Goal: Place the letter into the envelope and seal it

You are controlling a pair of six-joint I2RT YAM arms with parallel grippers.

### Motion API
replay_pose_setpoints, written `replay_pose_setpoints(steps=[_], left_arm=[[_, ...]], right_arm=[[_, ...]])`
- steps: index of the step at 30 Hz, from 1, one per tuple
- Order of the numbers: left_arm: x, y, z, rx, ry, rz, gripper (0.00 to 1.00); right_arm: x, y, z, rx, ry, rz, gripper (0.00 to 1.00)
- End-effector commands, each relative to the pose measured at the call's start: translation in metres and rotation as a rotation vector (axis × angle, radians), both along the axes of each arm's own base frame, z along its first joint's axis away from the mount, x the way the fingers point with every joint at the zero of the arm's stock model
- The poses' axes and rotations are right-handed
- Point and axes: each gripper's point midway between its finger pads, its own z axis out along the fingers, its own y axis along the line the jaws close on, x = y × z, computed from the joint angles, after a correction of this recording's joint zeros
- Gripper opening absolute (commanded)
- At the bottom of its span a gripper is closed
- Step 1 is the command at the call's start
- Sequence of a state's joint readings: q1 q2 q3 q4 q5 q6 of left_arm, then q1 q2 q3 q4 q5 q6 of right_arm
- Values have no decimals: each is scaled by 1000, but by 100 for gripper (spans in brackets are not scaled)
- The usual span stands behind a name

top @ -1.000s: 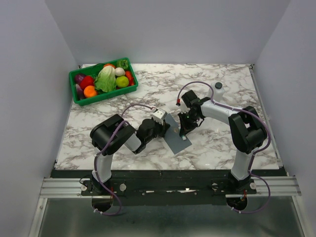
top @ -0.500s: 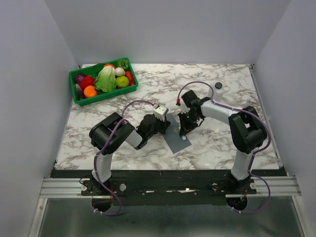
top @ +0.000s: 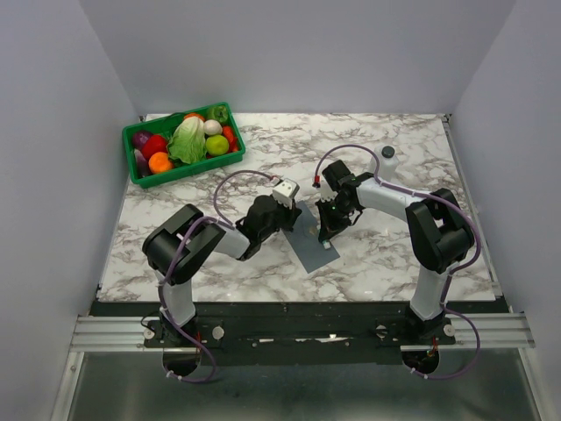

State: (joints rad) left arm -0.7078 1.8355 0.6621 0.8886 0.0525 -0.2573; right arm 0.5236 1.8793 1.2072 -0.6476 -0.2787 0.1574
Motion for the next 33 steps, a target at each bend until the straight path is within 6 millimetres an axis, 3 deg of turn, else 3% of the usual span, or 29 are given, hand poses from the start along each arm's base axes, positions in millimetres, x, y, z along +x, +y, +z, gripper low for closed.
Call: replay_pose_setpoints(steps=[1, 18, 27, 33], left_arm=[[10, -6, 5, 24, -1, -10, 0], [3, -10, -51, 98, 156, -32, 0], [-21, -5, -60, 107, 191, -50, 0], [-38, -17, -63, 106, 205, -97, 0]], right_arm=[[-8, -7, -31, -47, 27, 12, 1], [-9, -7, -31, -45, 26, 13, 1], [-7, -7, -30, -45, 23, 9, 1], [-7, -8, -32, -50, 25, 7, 1]])
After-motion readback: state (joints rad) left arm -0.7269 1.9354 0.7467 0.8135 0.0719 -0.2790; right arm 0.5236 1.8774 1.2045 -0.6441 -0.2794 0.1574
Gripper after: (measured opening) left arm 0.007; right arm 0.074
